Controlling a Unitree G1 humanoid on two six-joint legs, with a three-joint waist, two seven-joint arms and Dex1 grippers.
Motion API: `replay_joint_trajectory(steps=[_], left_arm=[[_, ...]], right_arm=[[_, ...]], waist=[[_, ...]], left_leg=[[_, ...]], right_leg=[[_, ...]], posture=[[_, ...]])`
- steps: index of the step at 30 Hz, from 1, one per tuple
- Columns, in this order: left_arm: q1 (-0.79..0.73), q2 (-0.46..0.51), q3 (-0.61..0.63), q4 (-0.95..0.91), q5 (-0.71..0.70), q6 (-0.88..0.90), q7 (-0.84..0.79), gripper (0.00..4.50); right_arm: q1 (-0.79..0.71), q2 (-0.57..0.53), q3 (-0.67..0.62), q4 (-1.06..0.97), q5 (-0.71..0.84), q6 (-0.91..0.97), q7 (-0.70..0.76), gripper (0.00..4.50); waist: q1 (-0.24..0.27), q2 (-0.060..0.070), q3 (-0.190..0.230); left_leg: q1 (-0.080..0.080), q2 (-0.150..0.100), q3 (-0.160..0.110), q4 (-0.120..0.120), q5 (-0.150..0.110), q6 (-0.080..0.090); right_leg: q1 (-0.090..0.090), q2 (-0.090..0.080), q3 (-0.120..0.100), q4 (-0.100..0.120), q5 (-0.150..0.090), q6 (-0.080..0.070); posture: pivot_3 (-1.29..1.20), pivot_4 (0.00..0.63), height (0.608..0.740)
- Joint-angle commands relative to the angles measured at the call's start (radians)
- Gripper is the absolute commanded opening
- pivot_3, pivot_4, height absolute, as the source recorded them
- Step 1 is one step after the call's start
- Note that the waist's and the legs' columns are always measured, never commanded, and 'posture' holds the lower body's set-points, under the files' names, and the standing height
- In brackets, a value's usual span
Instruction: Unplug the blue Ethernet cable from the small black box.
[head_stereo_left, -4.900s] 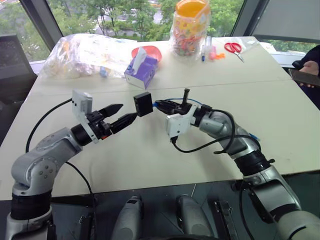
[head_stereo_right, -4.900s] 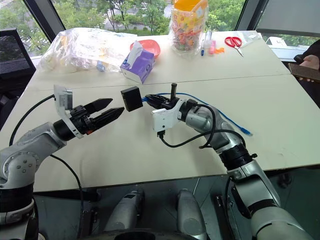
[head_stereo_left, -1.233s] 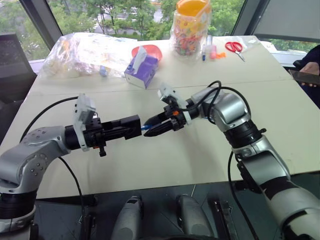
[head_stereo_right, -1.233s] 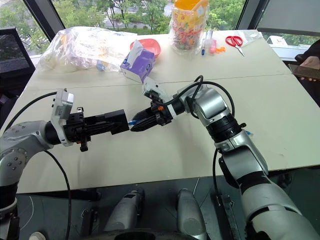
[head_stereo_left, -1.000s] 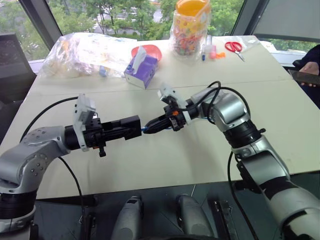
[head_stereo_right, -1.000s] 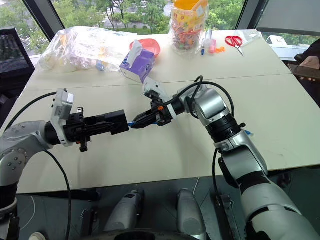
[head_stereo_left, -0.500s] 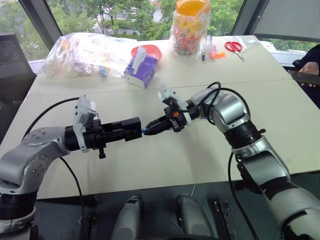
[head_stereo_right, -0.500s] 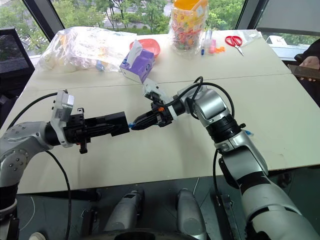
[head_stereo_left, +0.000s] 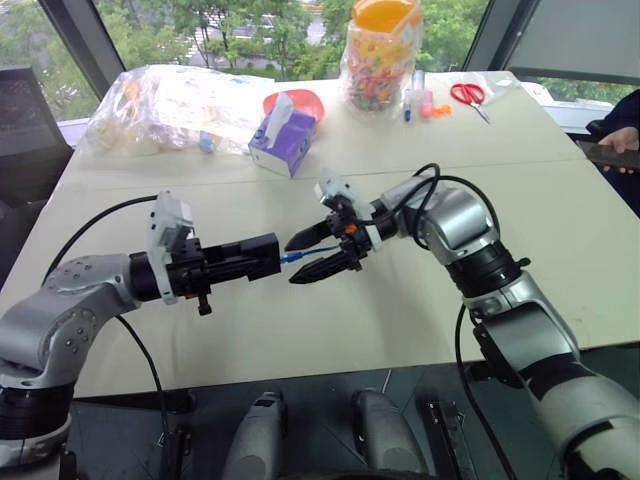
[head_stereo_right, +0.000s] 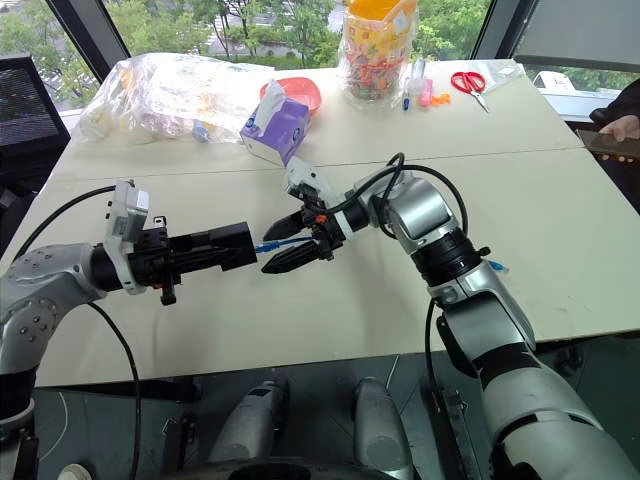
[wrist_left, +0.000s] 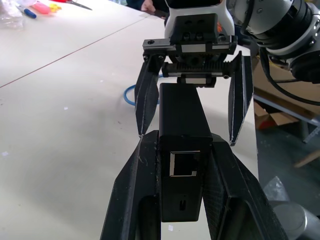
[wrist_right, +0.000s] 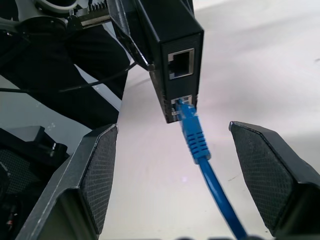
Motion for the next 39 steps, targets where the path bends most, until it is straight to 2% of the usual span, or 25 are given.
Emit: replay_joint_trajectory(steps=[1, 4, 5, 7, 10, 25, 26, 28, 39], left_arm=[[0.002, 0.002, 0.012, -0.029, -0.015, -0.006, 0.002, 0.50], [0.002, 0.002, 0.011, -0.029, -0.015, -0.007, 0.004, 0.50], [0.003, 0.002, 0.011, -0.029, -0.015, -0.007, 0.004, 0.50], [0.005, 0.003, 0.011, -0.031, -0.015, -0.007, 0.004, 0.50], [0.006, 0.003, 0.011, -0.031, -0.014, -0.008, 0.004, 0.50], [0.007, 0.000, 0.008, -0.032, -0.013, -0.010, 0.003, 0.50], [0.006, 0.000, 0.008, -0.031, -0.013, -0.010, 0.002, 0.50], [0.005, 0.000, 0.008, -0.029, -0.012, -0.011, 0.001, 0.50], [0.015, 0.006, 0.010, -0.041, -0.019, -0.011, -0.006, 0.50]], right_arm=[[-0.035, 0.011, -0.008, -0.016, 0.017, 0.020, 0.009, 3.67], [-0.040, 0.018, -0.013, -0.010, 0.019, 0.028, 0.009, 3.67], [-0.041, 0.020, -0.015, -0.008, 0.020, 0.030, 0.008, 3.44], [-0.043, 0.023, -0.018, -0.008, 0.022, 0.034, 0.007, 2.89], [-0.045, 0.025, -0.016, -0.008, 0.020, 0.037, 0.005, 1.43], [-0.047, 0.032, -0.015, -0.017, 0.022, 0.051, 0.001, 1.43], [-0.048, 0.032, -0.015, -0.016, 0.022, 0.050, 0.001, 0.89], [-0.049, 0.032, -0.014, -0.014, 0.021, 0.049, 0.001, 0.11], [-0.049, 0.028, -0.016, -0.009, 0.020, 0.053, 0.003, 0.05]], waist=[[0.000, 0.000, 0.000], [0.000, 0.000, 0.000], [0.000, 0.000, 0.000], [0.000, 0.000, 0.000], [0.000, 0.000, 0.000], [0.000, 0.000, 0.000], [0.000, 0.000, 0.000], [0.000, 0.000, 0.000], [0.000, 0.000, 0.000]], left_leg=[[0.000, 0.000, 0.000, 0.000, 0.000, 0.000], [0.000, 0.000, 0.000, 0.000, 0.000, 0.000], [0.000, 0.000, 0.000, 0.000, 0.000, 0.000], [0.000, 0.000, 0.000, 0.000, 0.000, 0.000], [0.000, 0.000, 0.000, 0.000, 0.000, 0.000], [0.000, 0.000, 0.000, 0.000, 0.000, 0.000], [0.000, 0.000, 0.000, 0.000, 0.000, 0.000], [0.000, 0.000, 0.000, 0.000, 0.000, 0.000], [0.000, 0.000, 0.000, 0.000, 0.000, 0.000]], right_leg=[[0.000, 0.000, 0.000, 0.000, 0.000, 0.000], [0.000, 0.000, 0.000, 0.000, 0.000, 0.000], [0.000, 0.000, 0.000, 0.000, 0.000, 0.000], [0.000, 0.000, 0.000, 0.000, 0.000, 0.000], [0.000, 0.000, 0.000, 0.000, 0.000, 0.000], [0.000, 0.000, 0.000, 0.000, 0.000, 0.000], [0.000, 0.000, 0.000, 0.000, 0.000, 0.000], [0.000, 0.000, 0.000, 0.000, 0.000, 0.000], [0.000, 0.000, 0.000, 0.000, 0.000, 0.000]], posture=[[0.00, 0.150, 0.728], [0.00, 0.150, 0.728], [0.00, 0.150, 0.728], [0.00, 0.150, 0.728], [0.00, 0.150, 0.728], [0.00, 0.150, 0.728], [0.00, 0.150, 0.728], [0.00, 0.150, 0.728], [0.00, 0.150, 0.728]])
